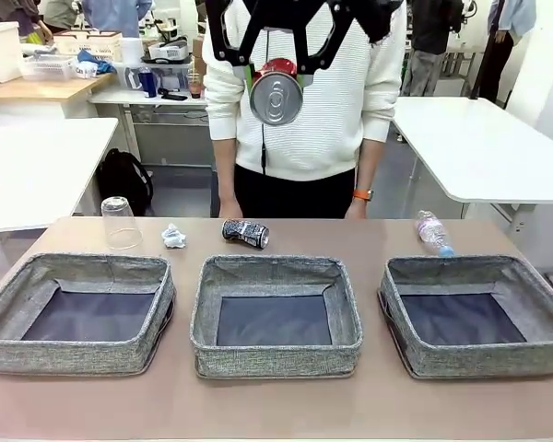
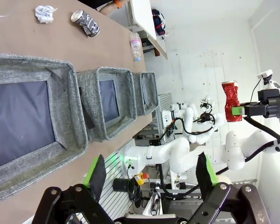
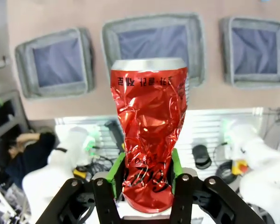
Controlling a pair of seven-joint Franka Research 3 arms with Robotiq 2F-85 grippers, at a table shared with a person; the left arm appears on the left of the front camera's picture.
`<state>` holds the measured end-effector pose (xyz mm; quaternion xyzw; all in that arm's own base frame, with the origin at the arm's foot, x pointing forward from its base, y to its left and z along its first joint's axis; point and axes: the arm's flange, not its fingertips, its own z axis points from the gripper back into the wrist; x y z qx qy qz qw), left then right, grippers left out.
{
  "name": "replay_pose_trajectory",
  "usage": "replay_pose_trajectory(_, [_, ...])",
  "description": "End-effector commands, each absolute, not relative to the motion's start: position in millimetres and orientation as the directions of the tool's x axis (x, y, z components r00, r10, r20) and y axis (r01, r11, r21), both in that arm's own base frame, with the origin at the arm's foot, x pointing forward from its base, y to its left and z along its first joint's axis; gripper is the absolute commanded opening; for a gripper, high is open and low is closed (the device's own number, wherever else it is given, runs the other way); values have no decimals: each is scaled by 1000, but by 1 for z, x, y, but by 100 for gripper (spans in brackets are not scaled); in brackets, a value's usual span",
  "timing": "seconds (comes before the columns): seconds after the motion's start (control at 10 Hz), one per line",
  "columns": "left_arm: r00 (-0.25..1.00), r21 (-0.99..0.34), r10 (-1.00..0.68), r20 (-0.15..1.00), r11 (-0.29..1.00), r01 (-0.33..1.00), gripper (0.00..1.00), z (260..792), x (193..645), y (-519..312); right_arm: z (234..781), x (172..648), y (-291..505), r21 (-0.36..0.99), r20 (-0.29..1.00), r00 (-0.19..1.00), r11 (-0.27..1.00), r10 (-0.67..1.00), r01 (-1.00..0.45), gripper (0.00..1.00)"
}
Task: Sort the waste into the appropriate baskets.
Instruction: Pick up the waste item pointed out by the person.
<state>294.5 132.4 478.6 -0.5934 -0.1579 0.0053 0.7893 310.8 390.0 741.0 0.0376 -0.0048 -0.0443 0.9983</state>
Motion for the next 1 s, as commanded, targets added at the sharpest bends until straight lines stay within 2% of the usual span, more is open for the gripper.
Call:
replay_pose_trajectory(0.0, [945,-938,194,263,282,203,100,480,294,132,755,312,404,46,36,992,991,-125,123,43])
replay_pose_trajectory(0.9, [945,-938,194,263,282,203,100,480,294,132,753,311,396,69,43,995,993,-95,92,43])
